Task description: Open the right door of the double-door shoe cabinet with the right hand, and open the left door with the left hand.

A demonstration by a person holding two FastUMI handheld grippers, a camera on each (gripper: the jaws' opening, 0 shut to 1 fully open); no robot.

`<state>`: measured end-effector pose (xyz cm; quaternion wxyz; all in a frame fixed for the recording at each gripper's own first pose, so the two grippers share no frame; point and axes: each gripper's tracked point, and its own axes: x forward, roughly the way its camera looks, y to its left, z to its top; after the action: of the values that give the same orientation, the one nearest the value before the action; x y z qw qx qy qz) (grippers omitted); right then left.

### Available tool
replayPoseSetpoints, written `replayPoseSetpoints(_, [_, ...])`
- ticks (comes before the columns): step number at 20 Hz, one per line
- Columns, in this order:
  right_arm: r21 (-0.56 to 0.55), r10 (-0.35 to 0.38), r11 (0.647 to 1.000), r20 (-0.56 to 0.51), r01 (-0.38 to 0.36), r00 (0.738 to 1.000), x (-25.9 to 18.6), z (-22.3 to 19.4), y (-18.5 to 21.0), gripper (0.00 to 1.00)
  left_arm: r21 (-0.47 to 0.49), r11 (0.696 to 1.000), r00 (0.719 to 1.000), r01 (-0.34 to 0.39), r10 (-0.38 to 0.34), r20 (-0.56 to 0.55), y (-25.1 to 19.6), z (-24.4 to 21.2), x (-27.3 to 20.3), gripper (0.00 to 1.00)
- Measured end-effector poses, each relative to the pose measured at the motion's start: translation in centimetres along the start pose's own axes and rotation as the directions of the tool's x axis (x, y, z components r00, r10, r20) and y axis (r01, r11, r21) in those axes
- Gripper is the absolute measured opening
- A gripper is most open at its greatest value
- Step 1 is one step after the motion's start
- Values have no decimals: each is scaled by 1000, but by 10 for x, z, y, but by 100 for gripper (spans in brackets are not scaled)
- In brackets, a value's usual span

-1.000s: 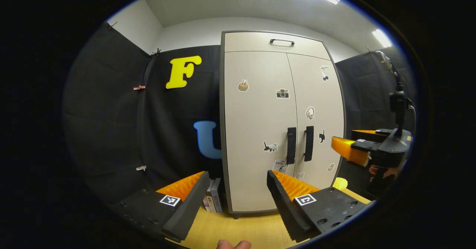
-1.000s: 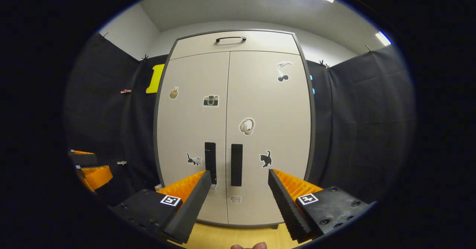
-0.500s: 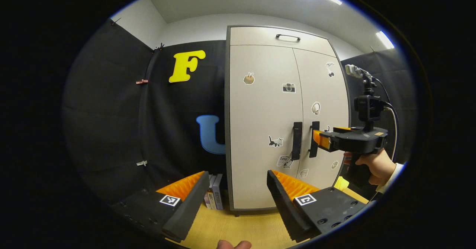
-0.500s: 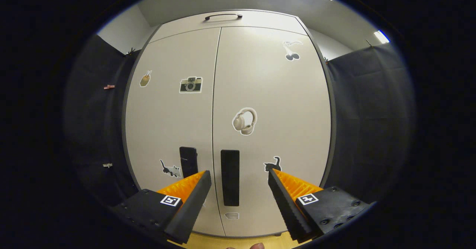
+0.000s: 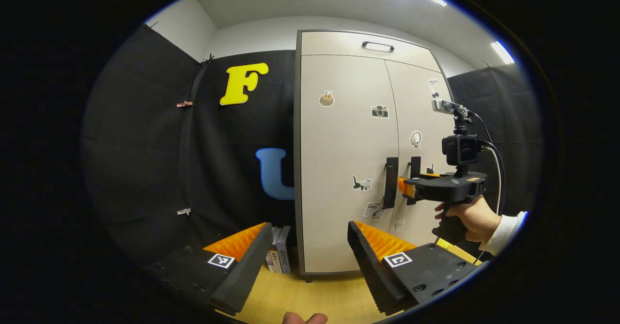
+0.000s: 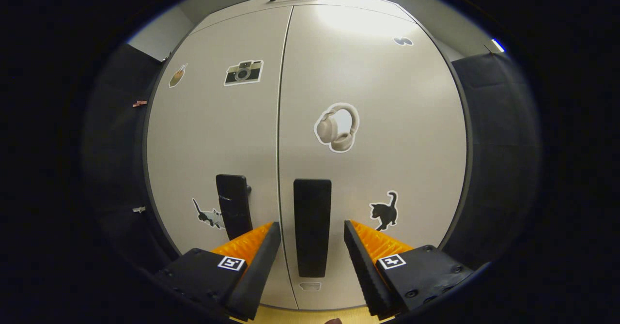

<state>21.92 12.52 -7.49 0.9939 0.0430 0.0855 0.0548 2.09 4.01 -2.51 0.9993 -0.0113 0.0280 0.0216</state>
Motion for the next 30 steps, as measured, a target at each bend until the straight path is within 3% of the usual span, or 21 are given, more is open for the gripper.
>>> replayPoseSetpoints(1, [4,-7,1000,-9,7,1000,1,-3,-1,62,1,1000,1000,-2,2,1,1,0,0,96])
replayPoseSetpoints(2, [7,-12,1000,-16,12,1000,6,-5,-2,52,2,1000,1000,-4,4,0,2,0,0,96])
replayPoseSetpoints(6, [0,-24,1000,-6,24,1000,6,-8,-1,45,0,1000,1000,-9,9,-3,3,-2,1,96])
replayPoseSetpoints(7, [3,-34,999,-7,34,999,8,-8,-3,36,1,1000,1000,-10,10,-6,3,-2,2,96])
replayPoseSetpoints(9, [-10,-54,999,-7,53,999,6,-6,-3,31,-1,1000,1000,-12,12,-6,4,-3,1,96])
replayPoseSetpoints(13, [18,-68,998,-22,68,997,5,-7,-3,27,-11,1000,1000,-15,15,-12,4,-5,-1,96])
replayPoseSetpoints(15, [15,-51,999,-34,52,998,5,-8,-3,13,-14,1000,1000,-16,16,-10,4,-4,-5,96])
replayPoseSetpoints(30, [49,77,996,-2,-77,997,-37,4,-18,12,8,998,998,-55,55,-18,-2,-3,-23,96])
